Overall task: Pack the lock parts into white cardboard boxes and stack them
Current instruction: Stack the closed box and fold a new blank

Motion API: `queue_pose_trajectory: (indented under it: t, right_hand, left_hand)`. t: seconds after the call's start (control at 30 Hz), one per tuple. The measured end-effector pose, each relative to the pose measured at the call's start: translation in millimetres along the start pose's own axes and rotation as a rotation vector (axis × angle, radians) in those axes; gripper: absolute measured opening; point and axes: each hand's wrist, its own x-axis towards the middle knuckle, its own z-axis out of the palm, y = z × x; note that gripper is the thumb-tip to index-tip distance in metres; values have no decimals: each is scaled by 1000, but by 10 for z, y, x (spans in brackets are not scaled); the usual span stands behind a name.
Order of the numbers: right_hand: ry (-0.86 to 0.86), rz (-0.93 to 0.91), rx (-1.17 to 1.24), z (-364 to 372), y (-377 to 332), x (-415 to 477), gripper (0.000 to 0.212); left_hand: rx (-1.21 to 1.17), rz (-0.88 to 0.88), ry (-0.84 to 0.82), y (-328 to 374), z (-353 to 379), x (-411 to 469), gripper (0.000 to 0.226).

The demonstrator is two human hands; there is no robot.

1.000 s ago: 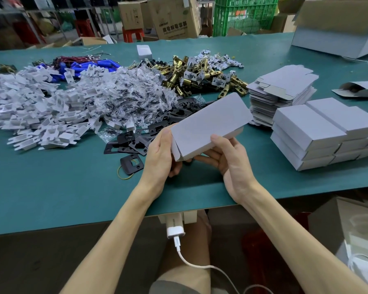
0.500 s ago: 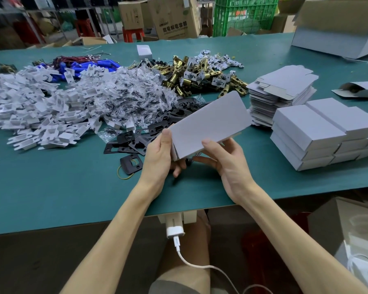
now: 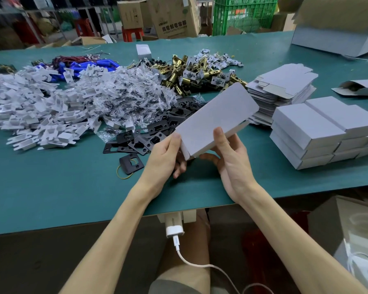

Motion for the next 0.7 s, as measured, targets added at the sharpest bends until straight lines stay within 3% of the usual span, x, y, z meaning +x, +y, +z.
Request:
queue_pose_trajectory:
  t: [0.2,0.43,0.6,0.7]
  right_hand:
    - [-14,34,-27,-10,-6,3,39]
    - [-130,59,-64,-22,-33,-23,67]
    - [-139,65,-73,-3,-47,-34,91]
    - [-157,53,-117,-6,-20,-26,91]
  left_hand:
    - [29,26,-9,23,12,-23,45]
    - [87,-12,-49,49,-5,-50,55]
    - [38,-47,-41,51,12,-57,37]
    - [-6,-69,-44,53,15,-51,33]
